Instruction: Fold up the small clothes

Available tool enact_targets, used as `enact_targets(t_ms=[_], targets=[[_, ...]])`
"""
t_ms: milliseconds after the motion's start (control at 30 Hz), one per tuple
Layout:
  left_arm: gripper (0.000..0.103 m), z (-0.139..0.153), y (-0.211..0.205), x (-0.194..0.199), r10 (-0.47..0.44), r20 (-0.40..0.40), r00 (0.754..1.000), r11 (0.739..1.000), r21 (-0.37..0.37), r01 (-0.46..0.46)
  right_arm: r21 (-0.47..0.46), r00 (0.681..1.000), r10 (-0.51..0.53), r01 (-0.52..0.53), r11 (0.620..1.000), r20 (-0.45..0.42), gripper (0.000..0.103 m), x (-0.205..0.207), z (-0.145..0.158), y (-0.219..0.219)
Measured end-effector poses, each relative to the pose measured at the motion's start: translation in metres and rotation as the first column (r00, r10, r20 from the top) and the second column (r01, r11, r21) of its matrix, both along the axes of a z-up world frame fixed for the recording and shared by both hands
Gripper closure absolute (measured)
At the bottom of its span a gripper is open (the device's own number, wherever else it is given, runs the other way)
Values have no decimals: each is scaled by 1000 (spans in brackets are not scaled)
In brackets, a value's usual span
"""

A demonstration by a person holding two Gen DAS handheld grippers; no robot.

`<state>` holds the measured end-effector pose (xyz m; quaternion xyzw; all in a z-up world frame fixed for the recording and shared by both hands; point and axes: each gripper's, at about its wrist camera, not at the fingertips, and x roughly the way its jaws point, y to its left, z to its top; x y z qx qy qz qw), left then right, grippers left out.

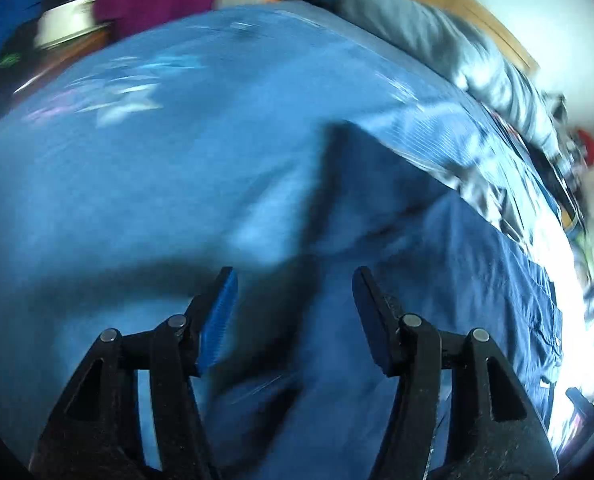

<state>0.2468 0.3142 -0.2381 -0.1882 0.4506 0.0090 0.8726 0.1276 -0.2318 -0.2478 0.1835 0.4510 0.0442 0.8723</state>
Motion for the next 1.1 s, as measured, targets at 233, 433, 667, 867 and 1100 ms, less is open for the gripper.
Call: enact_targets(t_ms=[233, 433, 667, 867, 1100], targets=[[33, 30, 33, -127, 46, 61, 997, 996, -86, -41, 92, 996, 23, -15, 996, -81, 60, -58, -5, -1], [31, 20, 43, -182, -44, 55, 998, 958, -281, 58, 94, 974, 132, -116, 989, -186, 60, -132, -24, 22], [31, 9, 44, -199, -86, 22, 996, 917, -389, 88, 168, 967, 143, -108, 980, -211, 60, -183, -37, 28], [30, -1, 28, -210, -211, -21, 977, 906, -379, 188, 163, 918, 217, -171, 972, -332, 57, -198, -70, 48], [30, -17, 39, -227, -227, -62, 972, 894, -409, 183, 194, 908, 248, -191, 962, -337, 57, -199, -83, 53]])
